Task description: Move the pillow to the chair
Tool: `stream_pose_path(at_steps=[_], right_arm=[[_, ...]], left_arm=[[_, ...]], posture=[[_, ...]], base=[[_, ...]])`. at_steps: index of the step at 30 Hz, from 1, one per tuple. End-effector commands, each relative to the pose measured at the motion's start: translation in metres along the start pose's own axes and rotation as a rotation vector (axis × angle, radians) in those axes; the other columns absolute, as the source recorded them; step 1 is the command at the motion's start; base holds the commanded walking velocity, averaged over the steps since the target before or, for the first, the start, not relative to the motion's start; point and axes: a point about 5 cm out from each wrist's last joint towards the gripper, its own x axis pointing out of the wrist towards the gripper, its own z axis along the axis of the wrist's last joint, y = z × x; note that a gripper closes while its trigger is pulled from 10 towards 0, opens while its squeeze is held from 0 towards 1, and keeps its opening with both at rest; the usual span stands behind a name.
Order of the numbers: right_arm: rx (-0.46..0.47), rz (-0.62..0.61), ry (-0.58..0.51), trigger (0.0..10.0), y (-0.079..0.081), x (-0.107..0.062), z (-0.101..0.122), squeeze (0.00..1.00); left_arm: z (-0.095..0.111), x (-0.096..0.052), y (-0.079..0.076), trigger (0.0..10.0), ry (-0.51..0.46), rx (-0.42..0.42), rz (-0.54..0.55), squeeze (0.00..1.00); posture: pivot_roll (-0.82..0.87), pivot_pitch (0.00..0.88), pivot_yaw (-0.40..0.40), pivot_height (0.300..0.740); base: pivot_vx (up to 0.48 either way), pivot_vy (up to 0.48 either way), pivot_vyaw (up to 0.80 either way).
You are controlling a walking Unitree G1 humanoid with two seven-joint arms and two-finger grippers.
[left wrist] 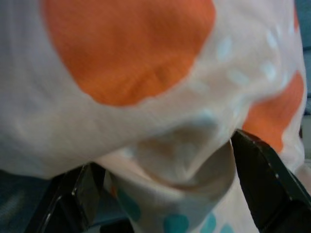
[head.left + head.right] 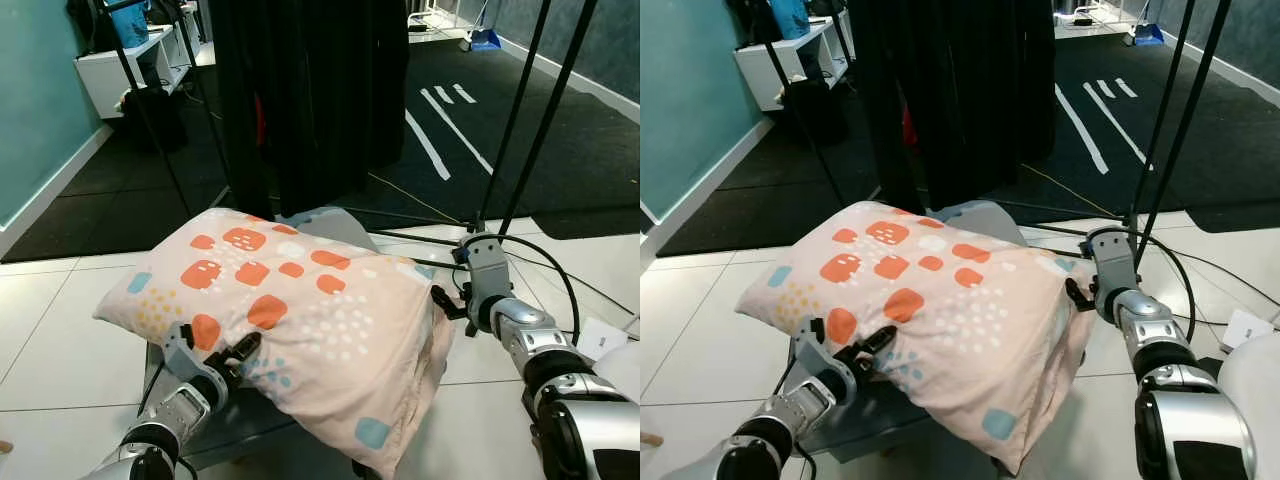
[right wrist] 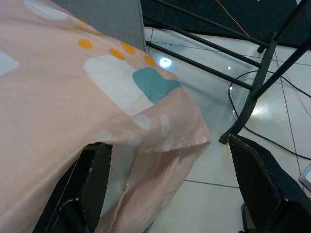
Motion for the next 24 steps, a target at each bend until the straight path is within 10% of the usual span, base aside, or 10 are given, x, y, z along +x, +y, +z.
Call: stream_pose_path(at_steps=[1,14,15,24], right_arm=[[0.005,0.005,-0.006,10.0,0.0,0.001,0.005,0.0],[0.001,0.019,-0.026,10.0,-0.001,0.0,0.011,0.0],[0.001,0.02,-0.028,10.0,-0.001,0.0,0.011,0.0],[0.007,0.034,-0.044,10.0,0.0,0.0,0.014,0.0]], left_arm=[[0.004,0.001,0.0,10.0,-0.043,-0.025,0.022,0.0],[-0.005,0.006,-0.002,10.0,-0.061,-0.06,0.095,0.0],[-0.006,0.007,-0.004,0.7,-0.061,-0.06,0.085,0.0],[-0.006,0.012,-0.015,0.0,-0.069,-0.048,0.046,0.0]], posture=[[-0.35,0.113,0.064,0.5],[-0.38,0.109,0.06,0.5],[-0.38,0.108,0.06,0.5],[-0.38,0.11,0.059,0.5]], base=[[0.0,0.0,0.0],[0.0,0.0,0.0],[0.0,0.0,0.0],[0.0,0.0,0.0]])
